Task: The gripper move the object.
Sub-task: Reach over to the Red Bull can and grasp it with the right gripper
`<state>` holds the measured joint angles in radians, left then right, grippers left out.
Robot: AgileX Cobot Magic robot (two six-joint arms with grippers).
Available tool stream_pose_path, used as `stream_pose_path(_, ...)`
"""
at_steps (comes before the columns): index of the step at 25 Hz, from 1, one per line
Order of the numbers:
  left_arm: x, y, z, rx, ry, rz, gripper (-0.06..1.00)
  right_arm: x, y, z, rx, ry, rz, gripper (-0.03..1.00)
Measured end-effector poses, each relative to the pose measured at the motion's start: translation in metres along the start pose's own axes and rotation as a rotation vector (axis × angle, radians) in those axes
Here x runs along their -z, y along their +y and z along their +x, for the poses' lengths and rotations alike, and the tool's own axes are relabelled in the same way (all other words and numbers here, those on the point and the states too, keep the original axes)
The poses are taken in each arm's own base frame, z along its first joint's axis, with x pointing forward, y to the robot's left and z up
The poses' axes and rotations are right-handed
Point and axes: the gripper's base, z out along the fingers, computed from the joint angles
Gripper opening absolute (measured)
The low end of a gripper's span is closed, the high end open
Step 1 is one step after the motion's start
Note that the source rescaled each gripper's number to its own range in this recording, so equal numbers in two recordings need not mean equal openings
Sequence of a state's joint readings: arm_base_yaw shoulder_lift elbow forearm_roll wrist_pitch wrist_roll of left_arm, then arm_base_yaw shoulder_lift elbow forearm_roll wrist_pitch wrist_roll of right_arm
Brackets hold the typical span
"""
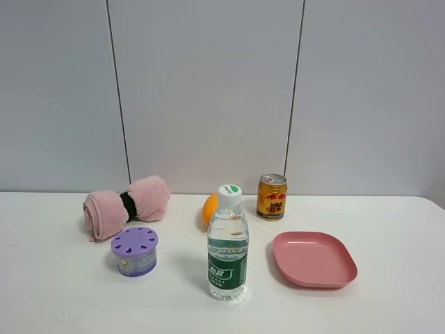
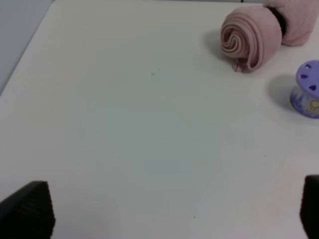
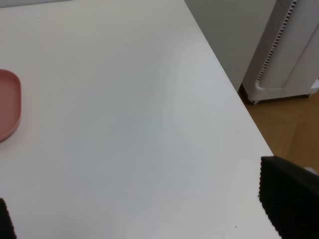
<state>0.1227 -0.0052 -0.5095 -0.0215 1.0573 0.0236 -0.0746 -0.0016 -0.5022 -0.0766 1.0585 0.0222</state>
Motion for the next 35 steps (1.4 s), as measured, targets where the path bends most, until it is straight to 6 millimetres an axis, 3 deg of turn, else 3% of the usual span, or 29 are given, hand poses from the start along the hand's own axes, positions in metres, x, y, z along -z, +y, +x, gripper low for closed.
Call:
stream_pose_path(29,0.0,0.0,0.0,0.0,0.0,0.0,1.0,-0.001,0.001,0.0,-0.005,0.007,-0.007,1.0)
stream_pose_path(32,0.0,0.0,0.0,0.0,0.0,0.0,1.0,-0.005,0.004,-0.018,-0.023,0.012,-0.04,1.0)
stream_pose_path(35,0.0,0.0,0.0,0.0,0.0,0.0,1.0,-0.014,0.006,-0.05,-0.036,-0.018,-0.061,1.0)
